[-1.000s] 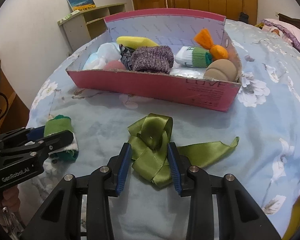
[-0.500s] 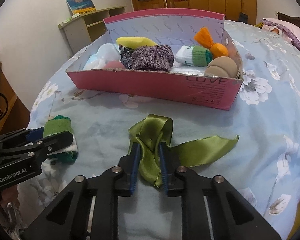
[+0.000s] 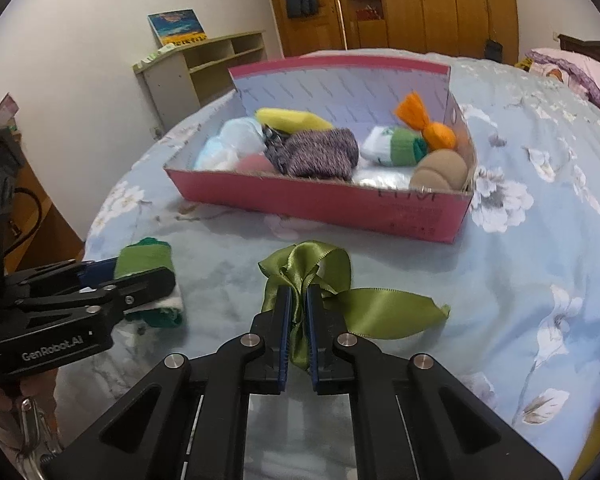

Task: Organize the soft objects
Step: 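Grasp the green-white FIRST sock with the left tool while the right tool grasps the green ribbon bow, then carry the FIRST sock and ribbon bow over the box with both tools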

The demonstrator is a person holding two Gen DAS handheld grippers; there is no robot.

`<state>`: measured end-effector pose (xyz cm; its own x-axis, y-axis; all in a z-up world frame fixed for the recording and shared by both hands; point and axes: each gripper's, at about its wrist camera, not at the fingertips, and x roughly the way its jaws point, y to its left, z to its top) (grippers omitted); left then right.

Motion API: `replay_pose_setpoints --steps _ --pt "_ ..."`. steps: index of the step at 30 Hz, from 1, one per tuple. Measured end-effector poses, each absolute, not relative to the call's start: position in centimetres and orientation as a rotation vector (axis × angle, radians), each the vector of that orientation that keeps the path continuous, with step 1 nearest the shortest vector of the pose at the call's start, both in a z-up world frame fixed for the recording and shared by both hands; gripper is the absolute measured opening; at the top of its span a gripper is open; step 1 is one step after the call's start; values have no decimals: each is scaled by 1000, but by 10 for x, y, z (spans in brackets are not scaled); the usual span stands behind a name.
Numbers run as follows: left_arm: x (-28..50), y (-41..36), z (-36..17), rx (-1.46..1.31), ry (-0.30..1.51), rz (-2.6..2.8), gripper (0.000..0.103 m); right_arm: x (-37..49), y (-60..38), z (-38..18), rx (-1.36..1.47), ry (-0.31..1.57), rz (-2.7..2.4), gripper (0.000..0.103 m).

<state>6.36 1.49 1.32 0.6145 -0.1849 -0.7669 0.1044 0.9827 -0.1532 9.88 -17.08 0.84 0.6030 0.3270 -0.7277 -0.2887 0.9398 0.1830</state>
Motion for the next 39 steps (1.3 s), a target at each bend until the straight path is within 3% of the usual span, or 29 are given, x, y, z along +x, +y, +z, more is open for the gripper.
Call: replay_pose_setpoints --steps 18,39 --pt "88 -8 54 -28 811 -210 45 103 -182 55 33 745 385 9" --pt "160 -21 100 6 718 -210 45 163 -188 96 -17 670 332 9"
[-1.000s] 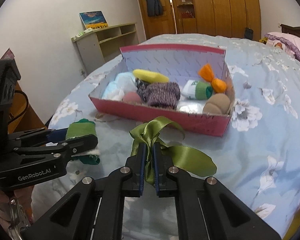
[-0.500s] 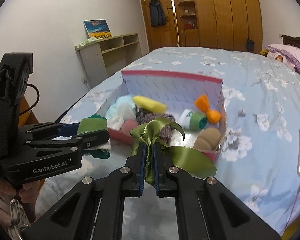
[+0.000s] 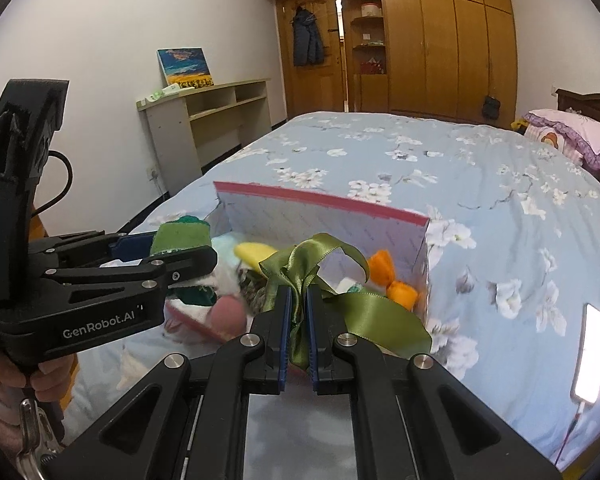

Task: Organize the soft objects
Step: 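Carry the FIRST sock and ribbon bow over the box with both tools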

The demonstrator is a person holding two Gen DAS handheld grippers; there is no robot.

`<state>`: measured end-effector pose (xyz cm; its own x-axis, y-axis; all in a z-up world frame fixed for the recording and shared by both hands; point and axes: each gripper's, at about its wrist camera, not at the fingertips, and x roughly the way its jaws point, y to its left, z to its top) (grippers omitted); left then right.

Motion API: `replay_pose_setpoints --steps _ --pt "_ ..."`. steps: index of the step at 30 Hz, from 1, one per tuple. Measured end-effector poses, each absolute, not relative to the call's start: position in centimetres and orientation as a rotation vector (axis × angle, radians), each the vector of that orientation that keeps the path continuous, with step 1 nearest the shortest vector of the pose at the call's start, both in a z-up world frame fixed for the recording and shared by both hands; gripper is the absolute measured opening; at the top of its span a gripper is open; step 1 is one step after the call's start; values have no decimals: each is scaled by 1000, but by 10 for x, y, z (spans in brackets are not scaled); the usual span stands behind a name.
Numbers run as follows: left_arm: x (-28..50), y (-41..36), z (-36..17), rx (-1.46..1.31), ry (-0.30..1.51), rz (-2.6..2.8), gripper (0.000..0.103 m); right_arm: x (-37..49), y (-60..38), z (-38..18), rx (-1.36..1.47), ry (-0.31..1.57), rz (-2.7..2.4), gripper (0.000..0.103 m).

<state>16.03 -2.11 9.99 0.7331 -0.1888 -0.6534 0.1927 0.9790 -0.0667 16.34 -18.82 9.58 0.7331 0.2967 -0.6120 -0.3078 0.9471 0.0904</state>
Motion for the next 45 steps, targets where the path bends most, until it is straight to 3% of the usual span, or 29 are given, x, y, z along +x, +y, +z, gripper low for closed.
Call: replay_pose_setpoints --steps 40,45 --pt "229 -30 40 32 763 -158 48 226 -196 24 -6 798 280 9" --pt "229 -30 41 19 776 -150 55 221 -197 26 -3 790 275 18"
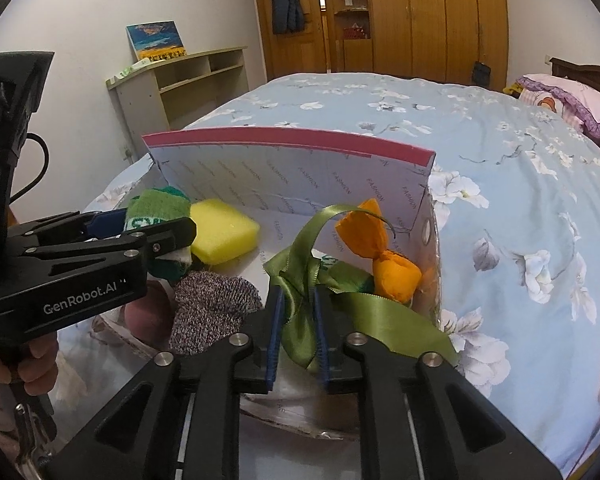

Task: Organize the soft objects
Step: 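Carry the FIRST sock and ribbon bow over the box with both tools, then open both tools to drop the sock and ribbon bow into the box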

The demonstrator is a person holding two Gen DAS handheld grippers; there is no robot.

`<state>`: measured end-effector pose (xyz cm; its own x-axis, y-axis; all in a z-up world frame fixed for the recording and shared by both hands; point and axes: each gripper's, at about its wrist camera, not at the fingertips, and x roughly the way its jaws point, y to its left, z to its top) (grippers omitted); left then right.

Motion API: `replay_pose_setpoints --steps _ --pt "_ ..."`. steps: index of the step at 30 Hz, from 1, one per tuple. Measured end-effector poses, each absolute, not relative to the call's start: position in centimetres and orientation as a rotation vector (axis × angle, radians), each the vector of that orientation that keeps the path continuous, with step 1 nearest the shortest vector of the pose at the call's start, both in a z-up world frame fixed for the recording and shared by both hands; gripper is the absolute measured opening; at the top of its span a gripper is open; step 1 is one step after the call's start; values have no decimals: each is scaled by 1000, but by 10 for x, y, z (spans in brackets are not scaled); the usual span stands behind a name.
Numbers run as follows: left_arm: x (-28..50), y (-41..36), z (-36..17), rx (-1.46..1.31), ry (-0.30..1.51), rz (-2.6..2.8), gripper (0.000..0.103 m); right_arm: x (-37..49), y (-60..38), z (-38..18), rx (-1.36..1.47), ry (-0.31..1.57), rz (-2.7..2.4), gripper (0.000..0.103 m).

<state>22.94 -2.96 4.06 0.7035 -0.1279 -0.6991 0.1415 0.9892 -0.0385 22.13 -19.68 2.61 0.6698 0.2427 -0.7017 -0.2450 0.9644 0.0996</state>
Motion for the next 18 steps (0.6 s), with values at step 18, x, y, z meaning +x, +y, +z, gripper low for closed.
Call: replay_pose_setpoints --steps 18 --pt "197 -28 63 21 731 -164 64 198 -197 52 18 735 245 30"
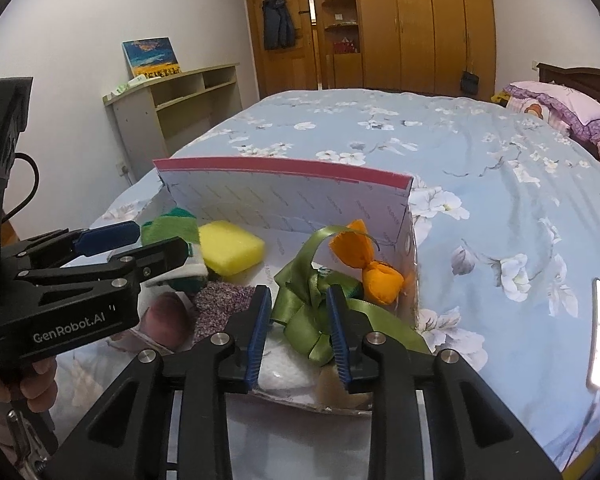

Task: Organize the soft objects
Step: 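Open both tools to drop the sock and ribbon bow into the box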

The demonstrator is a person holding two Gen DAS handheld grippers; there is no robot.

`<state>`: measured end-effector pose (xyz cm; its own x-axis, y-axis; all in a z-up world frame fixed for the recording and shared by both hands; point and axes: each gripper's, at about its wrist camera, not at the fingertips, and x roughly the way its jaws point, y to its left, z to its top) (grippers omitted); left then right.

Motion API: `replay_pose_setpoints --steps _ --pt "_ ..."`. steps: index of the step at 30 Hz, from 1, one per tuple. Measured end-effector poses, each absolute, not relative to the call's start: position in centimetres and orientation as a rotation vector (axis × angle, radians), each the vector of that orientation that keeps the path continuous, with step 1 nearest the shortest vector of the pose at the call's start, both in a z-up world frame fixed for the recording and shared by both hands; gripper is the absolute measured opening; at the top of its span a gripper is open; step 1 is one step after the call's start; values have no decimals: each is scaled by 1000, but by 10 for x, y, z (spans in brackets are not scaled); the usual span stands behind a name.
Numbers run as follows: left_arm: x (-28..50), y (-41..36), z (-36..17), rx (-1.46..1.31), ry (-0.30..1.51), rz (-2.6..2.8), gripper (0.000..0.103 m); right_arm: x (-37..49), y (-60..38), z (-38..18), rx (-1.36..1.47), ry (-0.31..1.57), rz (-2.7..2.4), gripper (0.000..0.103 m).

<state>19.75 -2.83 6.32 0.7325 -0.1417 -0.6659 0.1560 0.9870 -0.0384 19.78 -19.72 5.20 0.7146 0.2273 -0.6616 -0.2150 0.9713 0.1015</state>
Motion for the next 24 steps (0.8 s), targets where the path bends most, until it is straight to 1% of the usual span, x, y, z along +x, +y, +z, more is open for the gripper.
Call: replay_pose_setpoints --steps 5,10,24 --pt "185 -27 69 14 726 -163 64 188 -194 59 16 721 244 30" --pt "171 -25 70 8 729 -160 64 178 -194 63 27 716 240 33" --pt "132 -17 74 -18 736 -151 64 146 -188 69 43 703 235 33"
